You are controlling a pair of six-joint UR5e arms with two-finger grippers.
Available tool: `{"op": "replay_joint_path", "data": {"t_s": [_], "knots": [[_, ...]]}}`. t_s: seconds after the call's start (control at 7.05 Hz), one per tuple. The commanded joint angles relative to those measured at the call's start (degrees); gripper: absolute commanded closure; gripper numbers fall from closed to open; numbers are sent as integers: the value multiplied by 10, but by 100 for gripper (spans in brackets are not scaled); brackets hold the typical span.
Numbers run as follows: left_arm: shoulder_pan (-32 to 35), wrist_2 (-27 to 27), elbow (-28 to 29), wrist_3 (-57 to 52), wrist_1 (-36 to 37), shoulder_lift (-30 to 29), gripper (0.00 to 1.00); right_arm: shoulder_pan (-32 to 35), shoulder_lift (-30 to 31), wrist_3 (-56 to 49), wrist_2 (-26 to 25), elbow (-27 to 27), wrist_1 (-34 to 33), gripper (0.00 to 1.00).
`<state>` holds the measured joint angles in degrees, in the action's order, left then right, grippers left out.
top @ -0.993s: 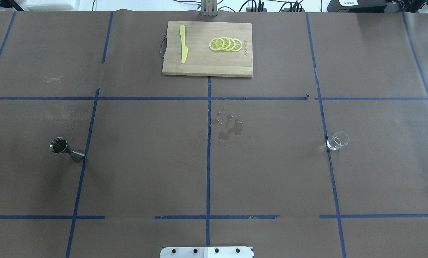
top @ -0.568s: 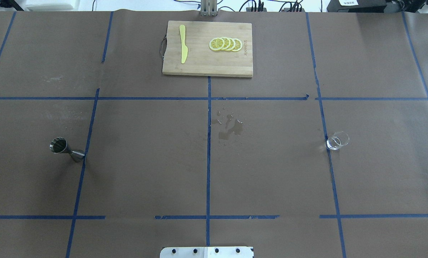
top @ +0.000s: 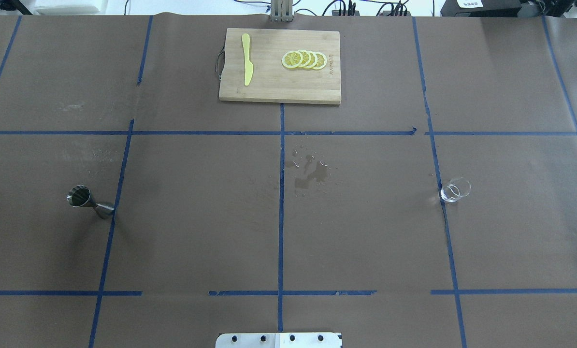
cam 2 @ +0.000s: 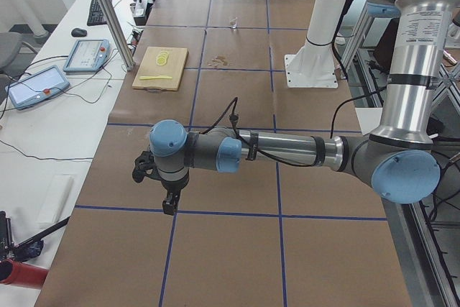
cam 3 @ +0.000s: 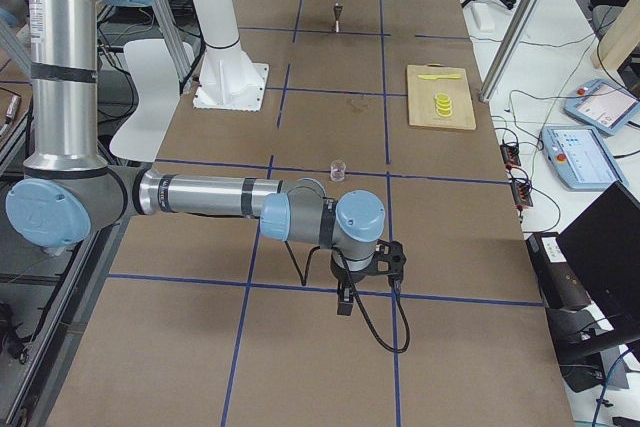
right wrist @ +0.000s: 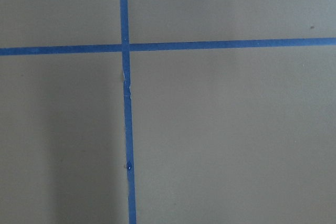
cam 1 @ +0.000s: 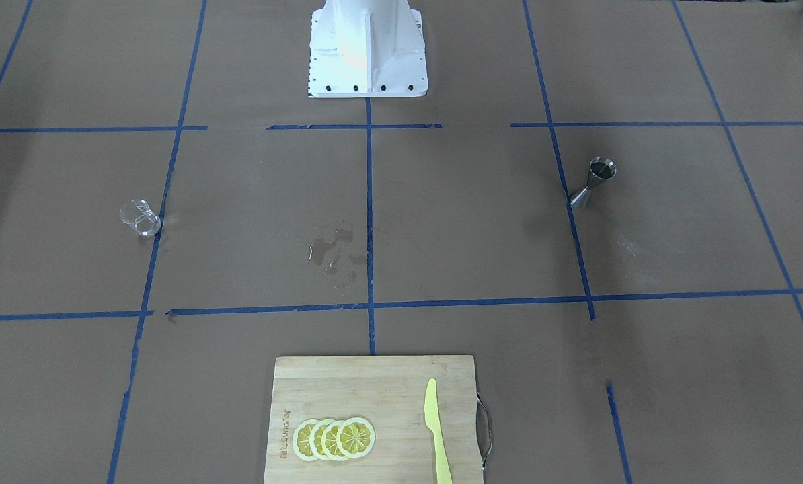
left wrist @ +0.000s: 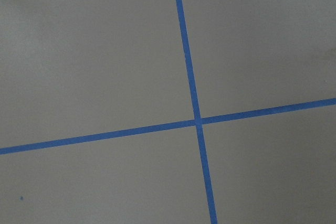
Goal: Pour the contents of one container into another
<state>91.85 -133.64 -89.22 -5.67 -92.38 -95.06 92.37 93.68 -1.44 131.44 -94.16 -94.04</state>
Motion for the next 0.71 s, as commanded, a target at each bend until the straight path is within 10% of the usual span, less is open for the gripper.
{"op": "replay_joint_path", "data": {"t_s": [0.0, 0.57], "knots": [[0, 0, -3, 0, 1, 12, 0, 0, -3, 1, 0, -1, 0, 0], [0, -1, -51, 0, -2, 70, 0, -1, -1, -1, 0, -1, 0, 0]]}}
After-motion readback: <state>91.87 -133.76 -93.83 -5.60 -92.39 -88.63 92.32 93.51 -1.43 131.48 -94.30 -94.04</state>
